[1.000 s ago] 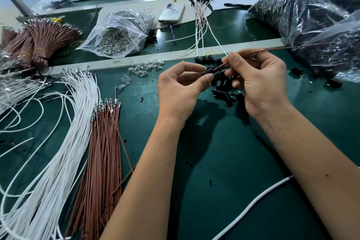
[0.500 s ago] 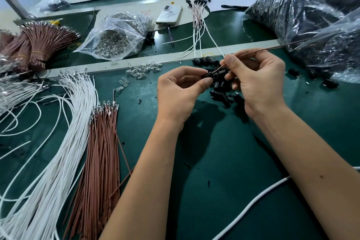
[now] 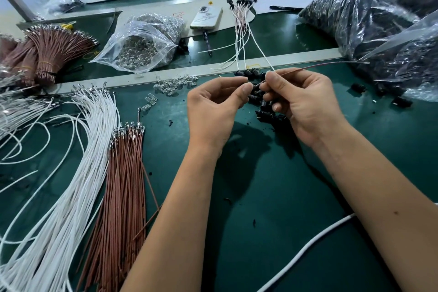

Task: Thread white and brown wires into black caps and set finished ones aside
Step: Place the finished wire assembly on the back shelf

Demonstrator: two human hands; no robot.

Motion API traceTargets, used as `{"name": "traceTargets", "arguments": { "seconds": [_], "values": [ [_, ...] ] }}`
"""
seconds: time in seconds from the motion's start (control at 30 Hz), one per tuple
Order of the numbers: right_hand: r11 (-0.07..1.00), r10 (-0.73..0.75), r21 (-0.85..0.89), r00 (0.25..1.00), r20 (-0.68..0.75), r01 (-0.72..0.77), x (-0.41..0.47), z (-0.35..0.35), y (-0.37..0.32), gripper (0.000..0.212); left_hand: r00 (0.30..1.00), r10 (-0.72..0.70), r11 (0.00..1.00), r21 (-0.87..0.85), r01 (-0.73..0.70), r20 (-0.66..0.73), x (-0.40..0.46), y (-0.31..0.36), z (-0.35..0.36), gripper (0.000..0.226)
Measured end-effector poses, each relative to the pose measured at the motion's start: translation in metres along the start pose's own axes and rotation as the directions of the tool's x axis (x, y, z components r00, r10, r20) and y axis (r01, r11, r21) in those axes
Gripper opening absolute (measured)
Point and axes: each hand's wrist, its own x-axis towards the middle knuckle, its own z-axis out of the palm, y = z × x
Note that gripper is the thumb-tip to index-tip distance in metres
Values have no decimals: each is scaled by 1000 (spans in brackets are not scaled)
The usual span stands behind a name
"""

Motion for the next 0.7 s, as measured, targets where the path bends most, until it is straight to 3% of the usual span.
{"name": "traceTargets", "arguments": {
  "seconds": [0.27, 0.7],
  "values": [
    [998, 5, 59, 999, 49, -8, 0, -2, -1, 11, 989, -143, 975, -166, 147, 35, -1, 4, 1, 15],
    [997, -17, -78, 998, 62, 22, -3, 2, 1, 7, 985, -165, 974, -147, 171, 55, -6, 8, 4, 14]
  ]
}}
